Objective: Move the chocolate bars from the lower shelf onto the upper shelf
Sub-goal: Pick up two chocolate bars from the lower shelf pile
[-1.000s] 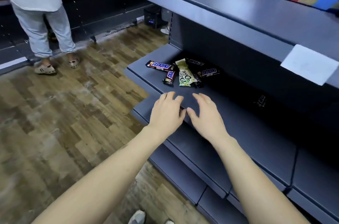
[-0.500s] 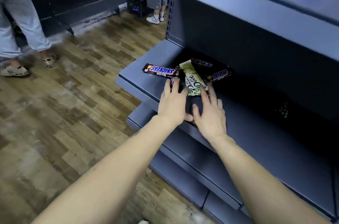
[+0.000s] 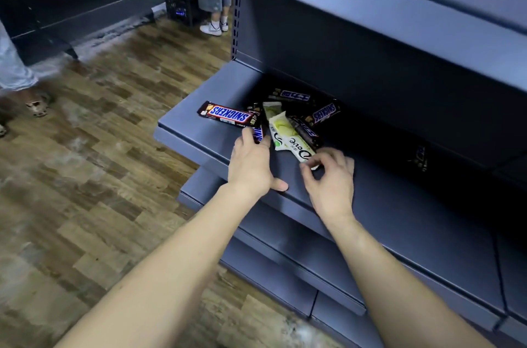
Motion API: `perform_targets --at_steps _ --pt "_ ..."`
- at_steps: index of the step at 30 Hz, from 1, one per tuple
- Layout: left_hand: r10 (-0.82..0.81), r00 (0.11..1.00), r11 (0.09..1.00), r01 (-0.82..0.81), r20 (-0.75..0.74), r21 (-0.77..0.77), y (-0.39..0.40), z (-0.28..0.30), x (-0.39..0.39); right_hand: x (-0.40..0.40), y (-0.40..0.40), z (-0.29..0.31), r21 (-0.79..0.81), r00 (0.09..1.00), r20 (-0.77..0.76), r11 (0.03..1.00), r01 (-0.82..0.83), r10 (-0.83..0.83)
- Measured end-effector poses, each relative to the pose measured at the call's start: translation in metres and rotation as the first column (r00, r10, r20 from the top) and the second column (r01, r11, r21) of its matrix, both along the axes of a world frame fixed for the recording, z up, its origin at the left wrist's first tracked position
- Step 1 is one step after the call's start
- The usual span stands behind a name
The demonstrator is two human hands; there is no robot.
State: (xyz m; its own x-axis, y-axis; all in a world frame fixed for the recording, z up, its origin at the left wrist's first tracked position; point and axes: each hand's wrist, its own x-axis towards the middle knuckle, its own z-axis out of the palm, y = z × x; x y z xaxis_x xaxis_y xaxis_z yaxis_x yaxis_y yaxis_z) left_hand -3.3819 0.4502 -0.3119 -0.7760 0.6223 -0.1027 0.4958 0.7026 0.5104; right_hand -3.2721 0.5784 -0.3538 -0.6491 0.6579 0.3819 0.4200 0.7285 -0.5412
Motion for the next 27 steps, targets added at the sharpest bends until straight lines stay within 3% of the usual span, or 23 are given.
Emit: perform_targets --at_steps 4,12,19,27 --pt "0.009 1.0 1.0 -0.009 0.019 0.014 -0.003 0.0 -0.001 0.029 0.003 0.002 -0.137 0.999 0.026 0.989 0.047 -0.043" --pt "-0.033 0.997 0.999 0.036 -0.076 0.037 -0.008 0.0 0.014 0.071 -0.009 0.01 -0.138 0.966 0.126 0.96 0.243 -0.226" --pt "-0.146 0.972 0.978 0.17 -0.183 0.123 -0.007 -0.012 0.049 0.084 -0.007 0.013 -0.303 0.997 0.031 0.95 0.072 -0.065" --pt "-0.191 0.962 0.967 0.219 -0.197 0.132 -0.012 -0.015 0.057 0.081 -0.003 0.01 -0.102 0.968 0.248 0.995 -0.005 0.03"
